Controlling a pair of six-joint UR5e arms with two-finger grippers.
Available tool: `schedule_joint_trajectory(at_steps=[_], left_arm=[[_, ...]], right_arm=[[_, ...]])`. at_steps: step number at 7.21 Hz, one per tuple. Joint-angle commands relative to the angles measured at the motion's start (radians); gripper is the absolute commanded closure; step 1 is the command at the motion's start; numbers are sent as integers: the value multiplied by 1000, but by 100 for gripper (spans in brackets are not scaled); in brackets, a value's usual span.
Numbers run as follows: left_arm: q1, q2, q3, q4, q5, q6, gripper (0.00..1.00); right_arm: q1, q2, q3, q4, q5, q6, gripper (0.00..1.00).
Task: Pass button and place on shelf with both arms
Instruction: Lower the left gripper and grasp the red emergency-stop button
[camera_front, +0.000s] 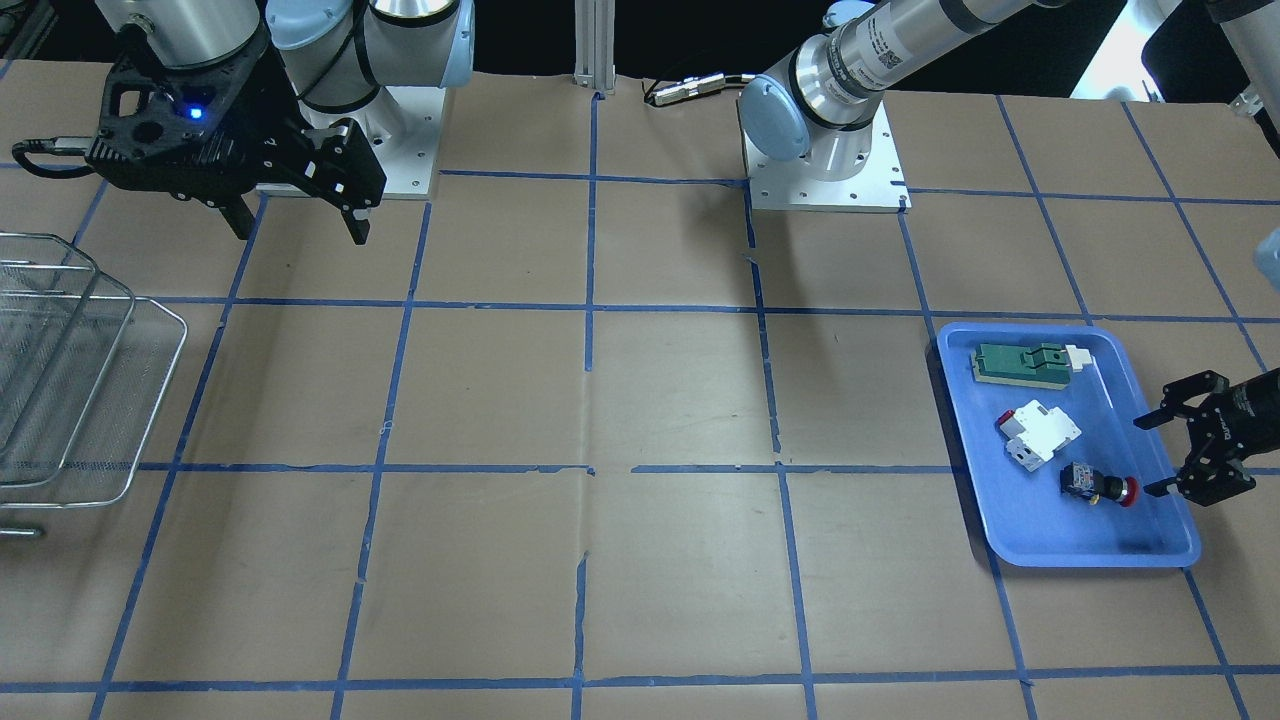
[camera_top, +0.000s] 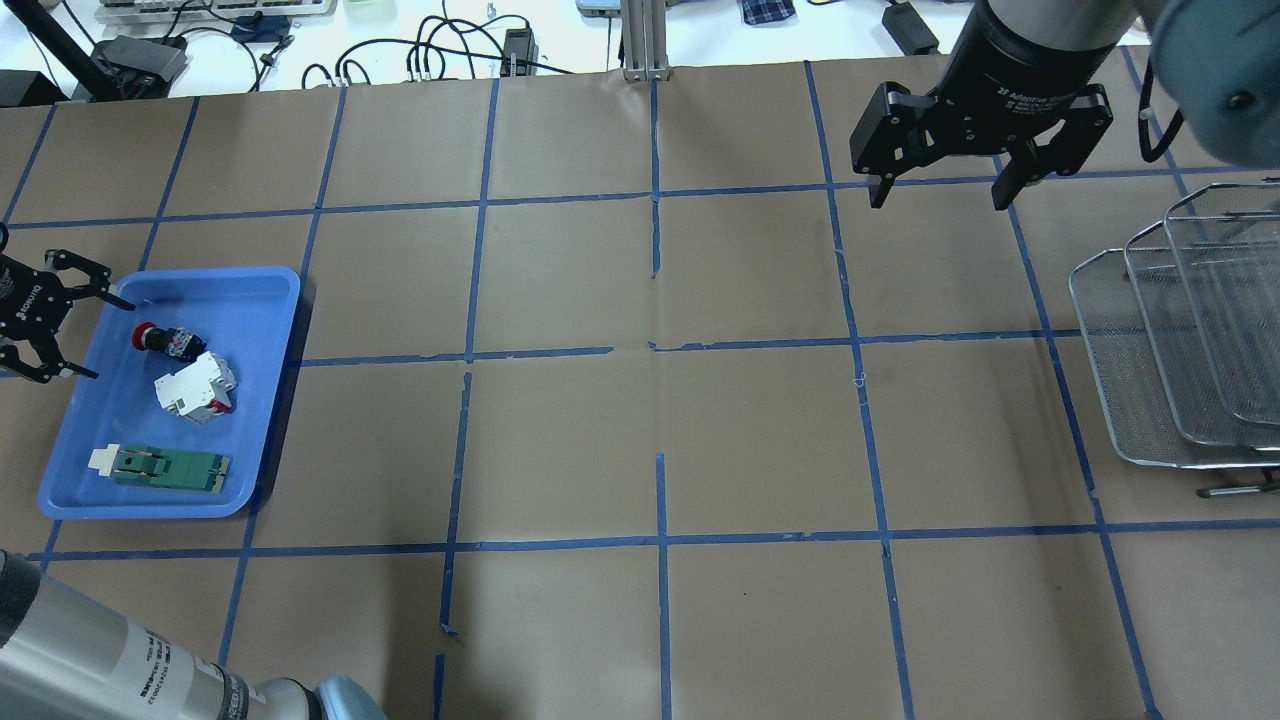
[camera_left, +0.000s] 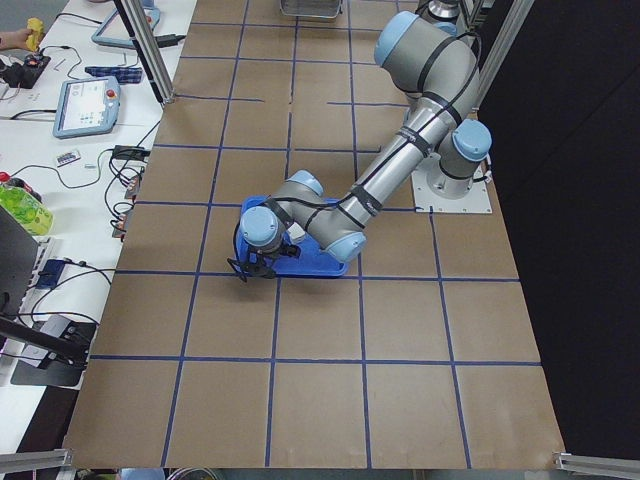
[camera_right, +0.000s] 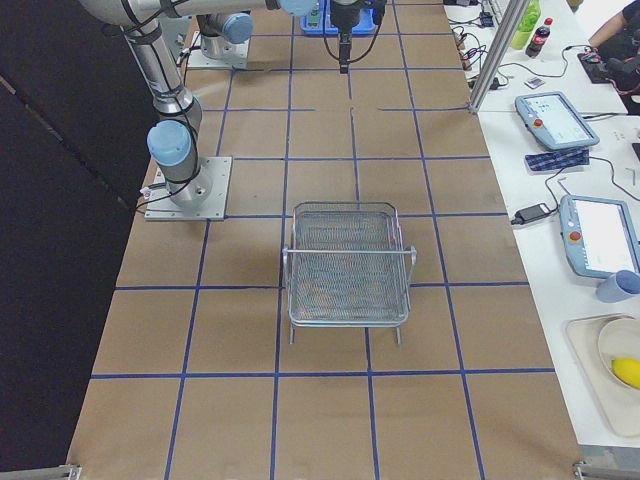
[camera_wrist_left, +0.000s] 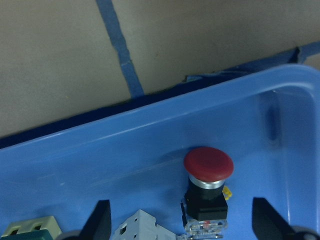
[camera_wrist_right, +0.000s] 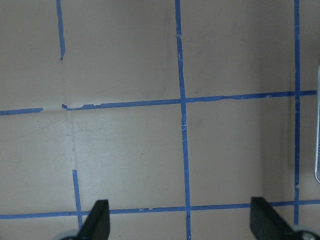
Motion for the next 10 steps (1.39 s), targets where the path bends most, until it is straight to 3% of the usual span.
schedule_joint_trajectory(at_steps=[1,4,5,6,7,8,10], left_arm=[[-5,-37,0,15,-34,-41,0],[-6,-63,0,60,-34,-46,0],[-6,-61,-3,62,-33,-31,19],[-6,-58,0,62,-33,-14,50],[-6,-60,0,62,-36,-20,92],[-5,-58,0,62,-34,-25,100],[-5,-46,0,59,-37,-28,100]], right_arm=[[-3,1,0,0,-1,-1,0],[-6,3,0,2,-1,-1,0],[-6,3,0,0,-1,-1,0],[-6,3,2,2,-1,-1,0],[-7,3,2,2,-1,-1,0],[-8,3,2,2,-1,-3,0],[-8,3,2,2,-1,-3,0]])
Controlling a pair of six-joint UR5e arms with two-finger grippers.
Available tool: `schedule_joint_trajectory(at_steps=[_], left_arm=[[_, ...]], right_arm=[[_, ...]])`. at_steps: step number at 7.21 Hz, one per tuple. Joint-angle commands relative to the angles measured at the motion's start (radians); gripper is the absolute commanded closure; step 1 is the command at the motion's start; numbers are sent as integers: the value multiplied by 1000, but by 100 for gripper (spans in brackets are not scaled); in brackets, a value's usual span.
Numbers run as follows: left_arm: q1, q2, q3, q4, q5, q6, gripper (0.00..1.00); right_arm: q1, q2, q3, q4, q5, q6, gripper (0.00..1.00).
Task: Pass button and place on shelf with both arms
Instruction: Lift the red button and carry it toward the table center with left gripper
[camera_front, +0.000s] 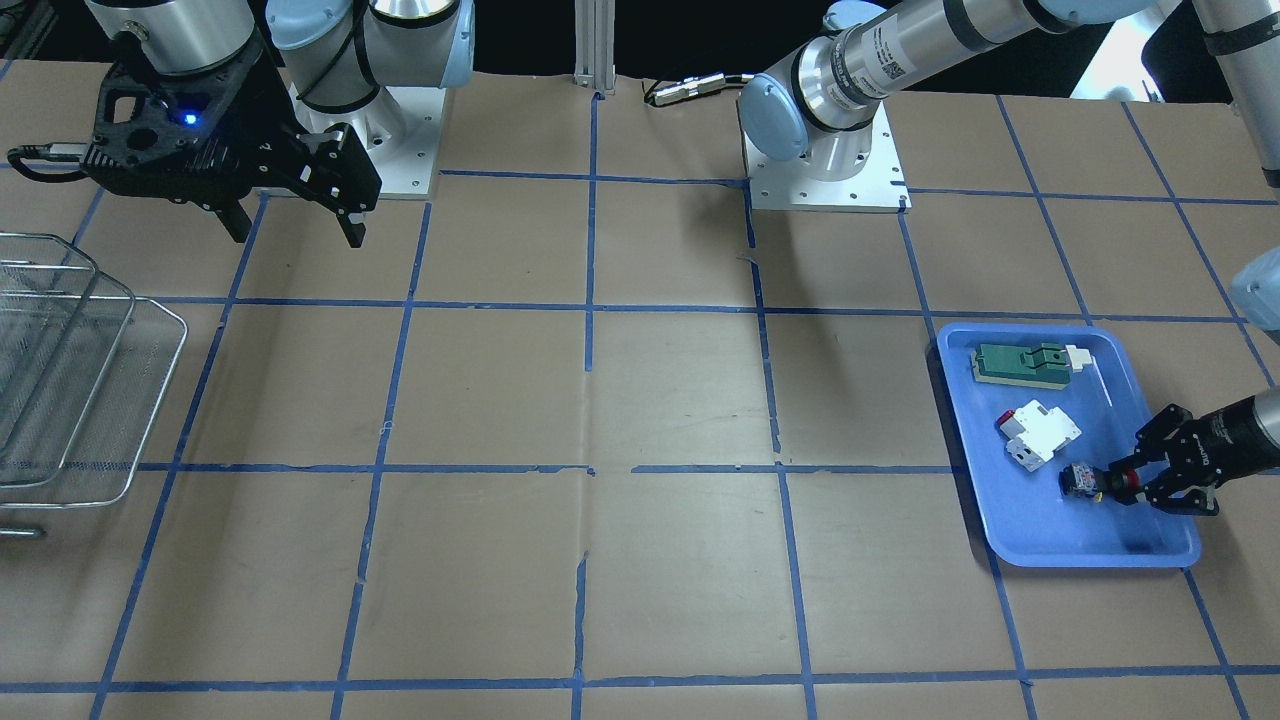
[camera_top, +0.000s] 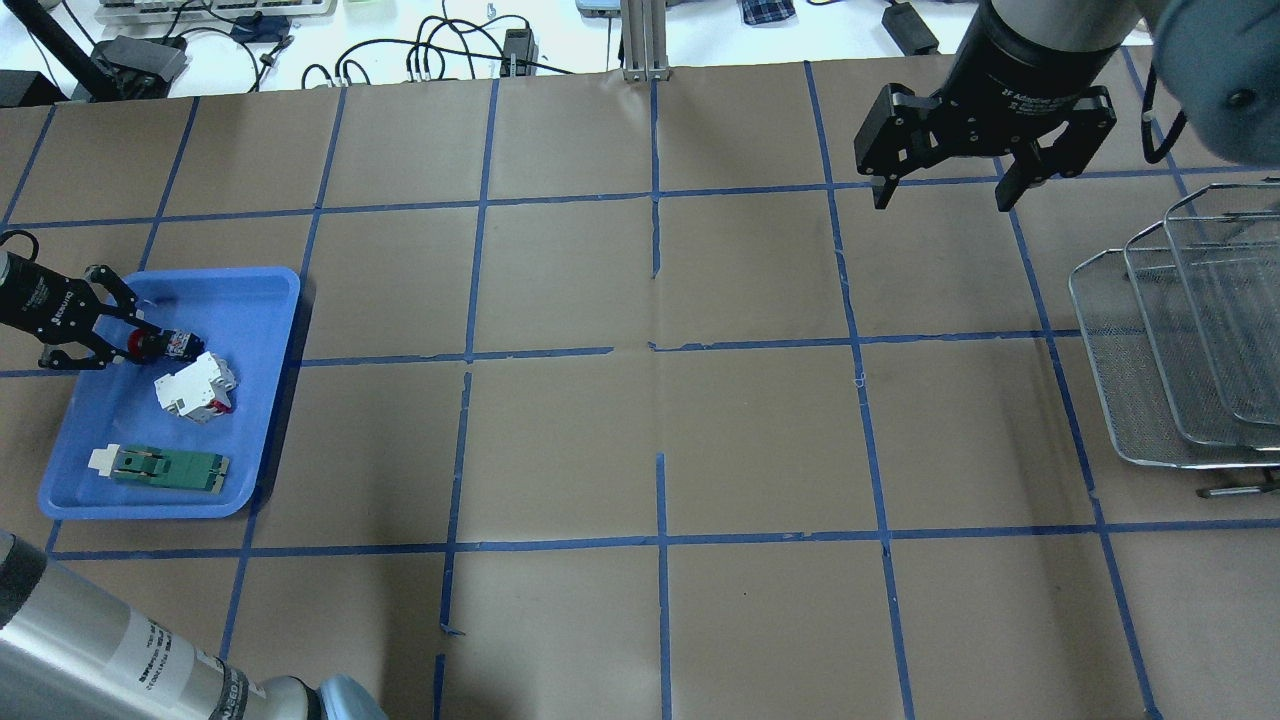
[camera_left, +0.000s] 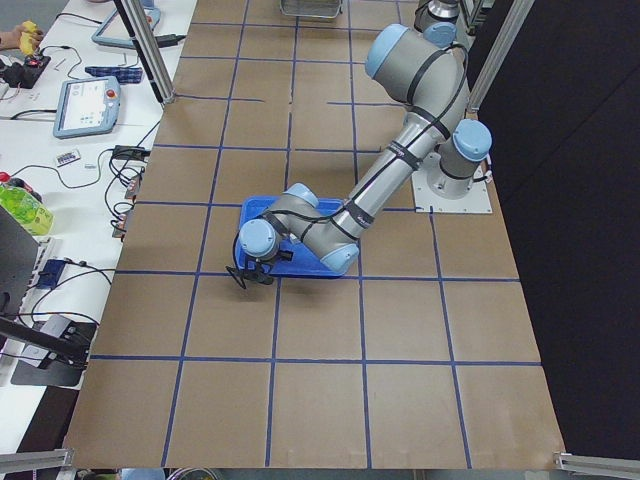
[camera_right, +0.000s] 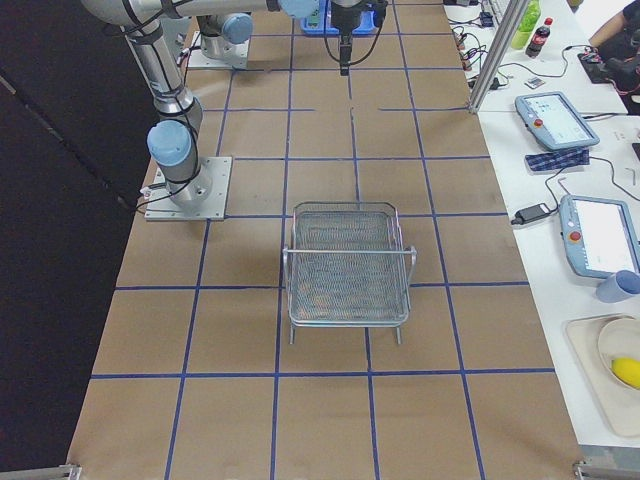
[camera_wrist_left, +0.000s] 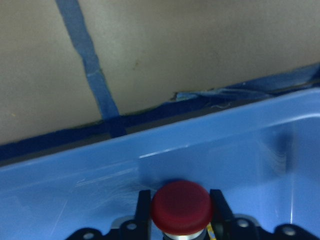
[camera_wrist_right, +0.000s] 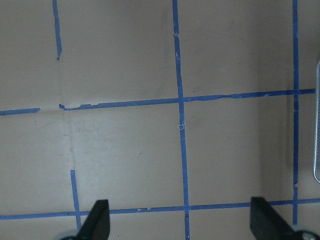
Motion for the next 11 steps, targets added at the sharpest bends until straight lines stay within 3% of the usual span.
schedule_joint_trajectory(at_steps=[1,3,6,8,10,11], left_arm=[[-1,19,0,-10,-1,-5,100],[-8,60,2,-51,-21,-12,100],[-132,244,-11,-293,-138,-189,100],[-290,370,-29,-352,-194,-352,100],[-442,435,-66,-355,-264,-487,100],[-534,459,-107,-345,-324,-583,100]], right_arm=[[0,0,0,1,0,-1,0],[0,0,0,1,0,-1,0],[0,2,0,-2,0,-1,0],[-17,9,-3,-7,-3,-19,0],[-136,21,-3,4,0,-104,0],[-214,41,-3,4,52,-228,0]])
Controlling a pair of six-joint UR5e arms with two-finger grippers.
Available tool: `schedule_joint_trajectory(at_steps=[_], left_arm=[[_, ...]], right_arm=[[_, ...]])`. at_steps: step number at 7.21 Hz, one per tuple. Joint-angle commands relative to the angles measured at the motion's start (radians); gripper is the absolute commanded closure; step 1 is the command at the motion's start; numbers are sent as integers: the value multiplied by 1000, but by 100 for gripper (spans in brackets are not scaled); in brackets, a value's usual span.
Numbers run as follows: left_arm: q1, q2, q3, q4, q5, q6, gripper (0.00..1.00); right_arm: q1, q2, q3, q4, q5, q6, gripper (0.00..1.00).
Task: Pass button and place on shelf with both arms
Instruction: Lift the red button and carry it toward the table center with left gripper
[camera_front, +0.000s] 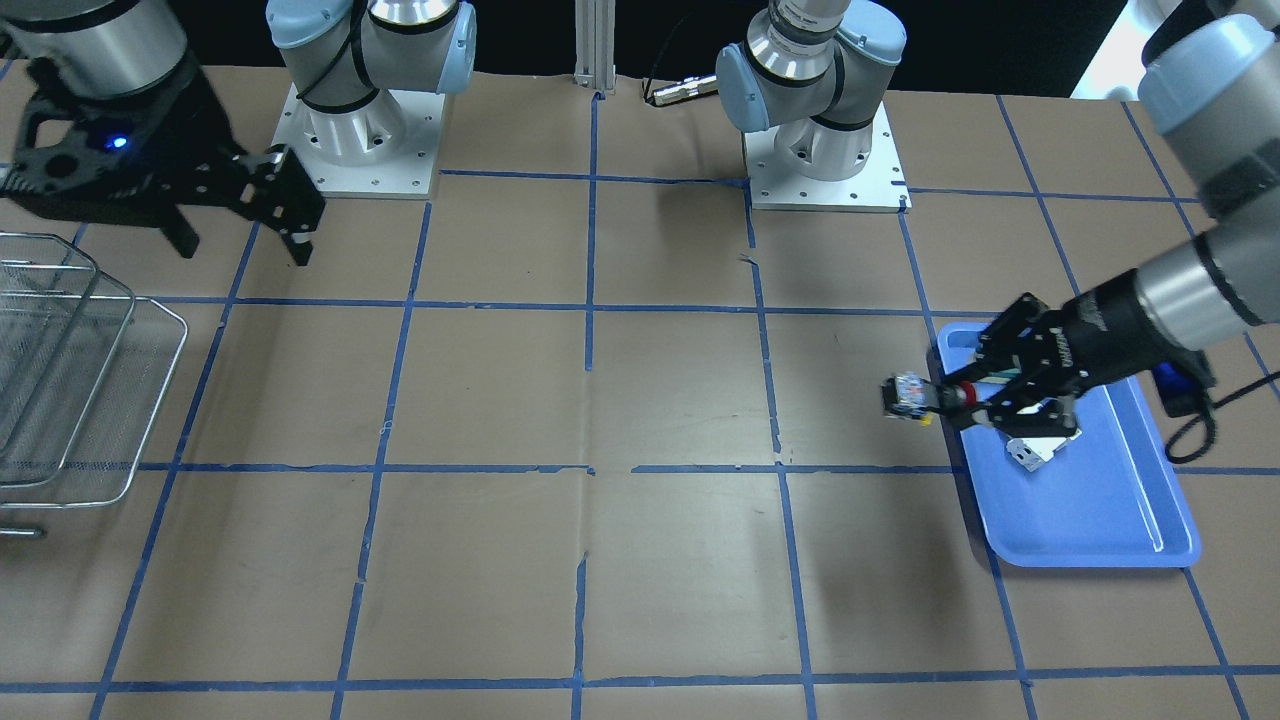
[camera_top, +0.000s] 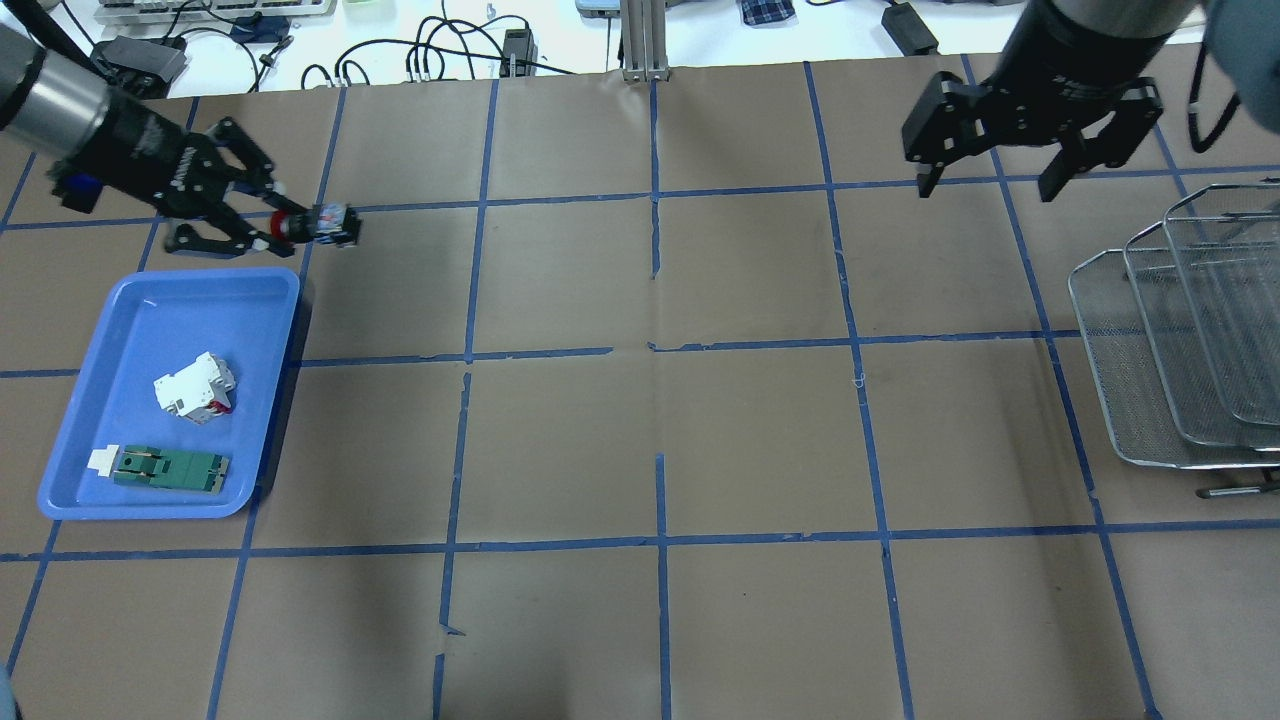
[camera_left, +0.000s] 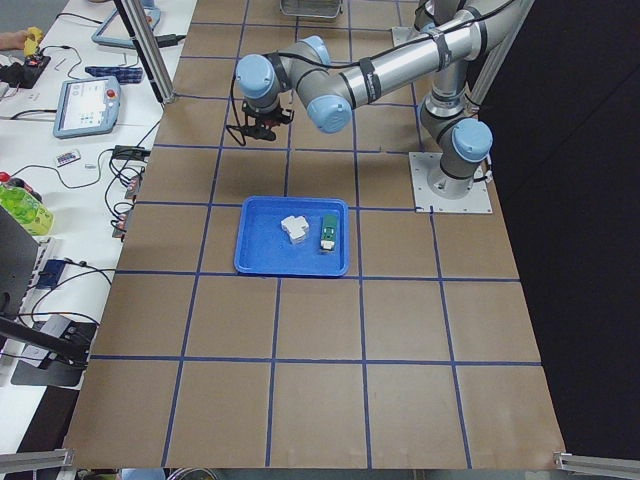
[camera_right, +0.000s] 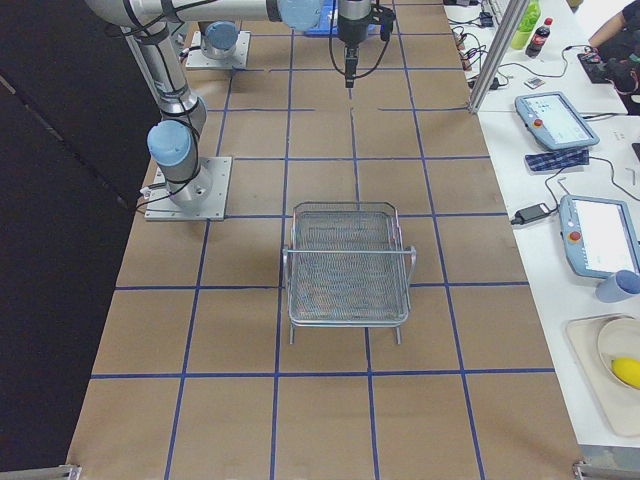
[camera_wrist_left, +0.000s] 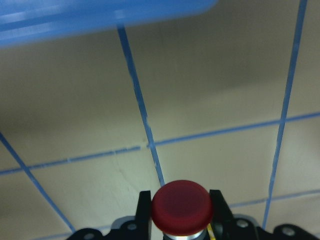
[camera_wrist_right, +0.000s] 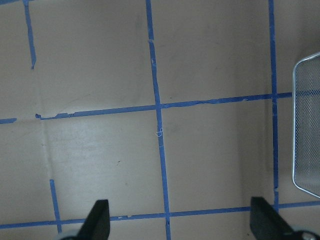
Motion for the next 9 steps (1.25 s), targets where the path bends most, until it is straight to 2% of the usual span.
schedule_joint_trajectory(at_steps=[1,2,3,5,6,7,9], left_arm=[[-179,57,-75,8,-111,-160,100],[-231,68,-105,16,-188,-188,100],[-292,72,-137,80,-237,-267,100],[-418,34,-204,405,-248,-561,100],[-440,22,-236,530,-248,-696,100],[-452,14,-244,579,-248,-772,100],[-497,13,-243,581,-245,-782,100]], right_arm=[[-170,50,0,16,95,-205,0],[-249,74,1,40,158,-305,0],[-314,115,0,92,242,-350,0],[-374,147,0,271,458,-402,0],[-374,160,0,337,544,-419,0],[-374,179,1,438,647,-466,0],[-362,201,13,573,749,-540,0]])
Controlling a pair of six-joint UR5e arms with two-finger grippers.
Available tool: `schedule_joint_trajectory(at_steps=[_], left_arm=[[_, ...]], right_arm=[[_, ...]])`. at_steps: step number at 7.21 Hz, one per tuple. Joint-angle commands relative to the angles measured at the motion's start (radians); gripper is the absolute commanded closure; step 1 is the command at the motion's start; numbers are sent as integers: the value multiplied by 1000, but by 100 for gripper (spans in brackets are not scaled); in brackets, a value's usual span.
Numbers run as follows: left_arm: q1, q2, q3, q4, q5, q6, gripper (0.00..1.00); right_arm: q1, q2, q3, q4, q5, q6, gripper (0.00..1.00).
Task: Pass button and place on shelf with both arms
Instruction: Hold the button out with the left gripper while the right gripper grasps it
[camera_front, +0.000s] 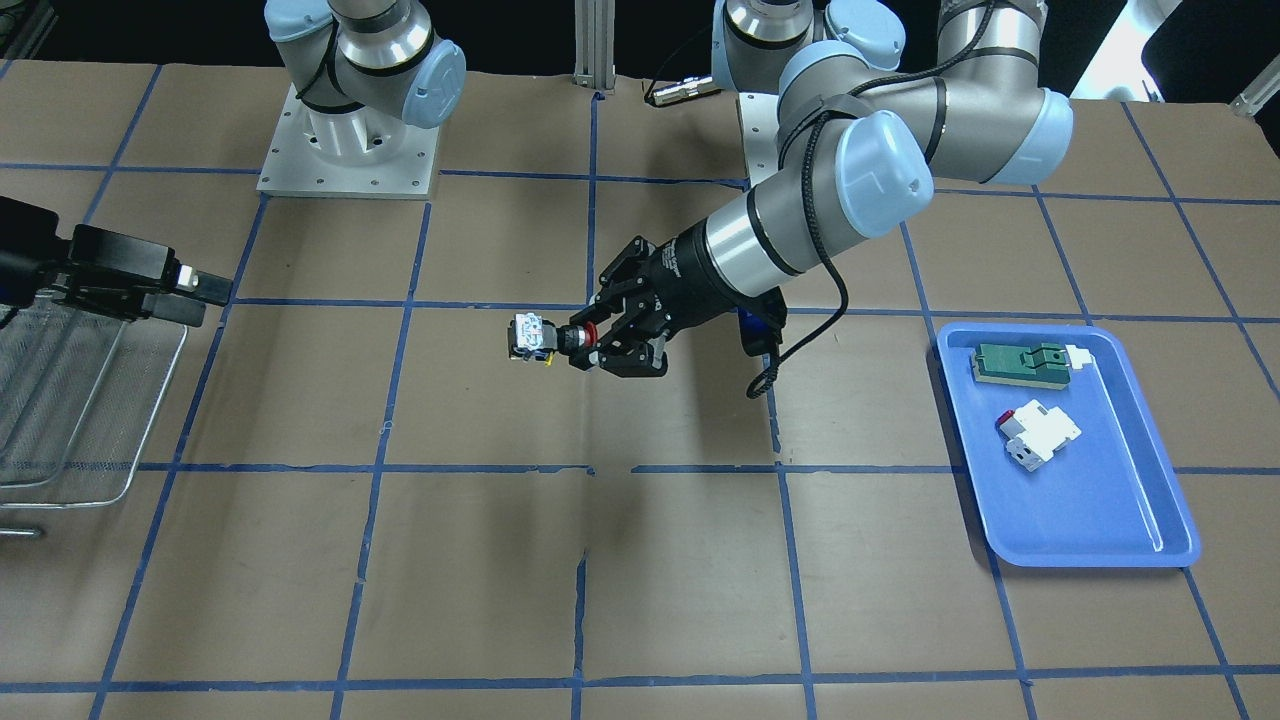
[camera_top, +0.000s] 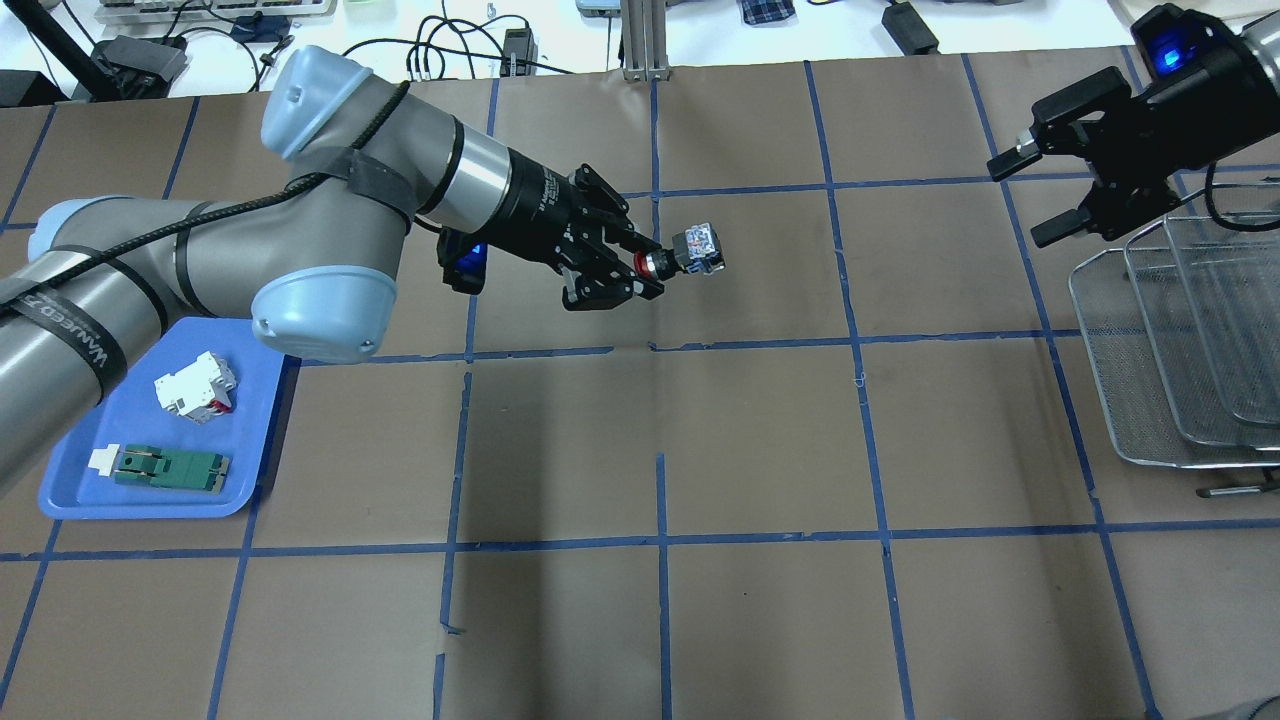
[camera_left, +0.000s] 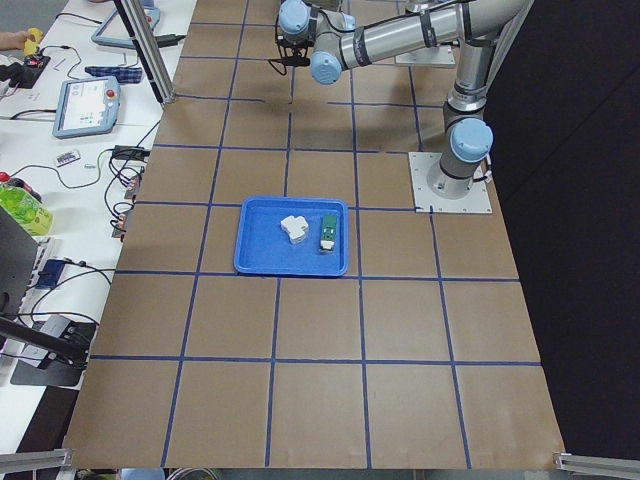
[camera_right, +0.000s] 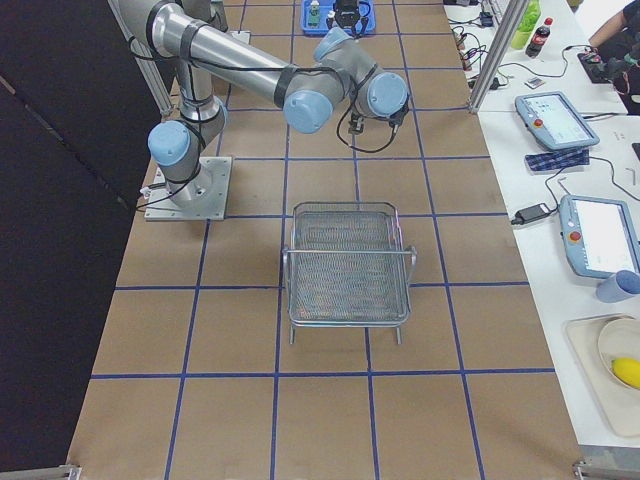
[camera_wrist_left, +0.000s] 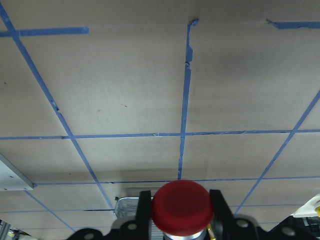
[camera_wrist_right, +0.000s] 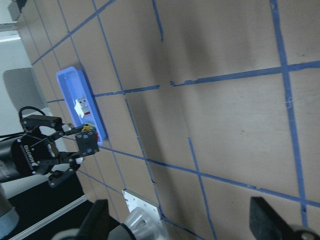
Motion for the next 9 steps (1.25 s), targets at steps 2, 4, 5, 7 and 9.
schedule_joint_trajectory(at_steps=[2,4,5,7,9], left_arm=[[-40,1,-1,46,-2,-72,100],[-93,0,-3,74,-18,-88,100],[-98,0,-4,85,-18,-106,100],[-100,3,-4,99,-18,-108,100],[-101,3,-3,107,-20,-120,100]], right_arm=[[63,4,12,160,131,-95,0],[205,20,6,133,152,-60,0],[230,78,3,97,151,-56,0],[254,103,12,98,145,-59,0],[270,100,13,103,154,-50,1]])
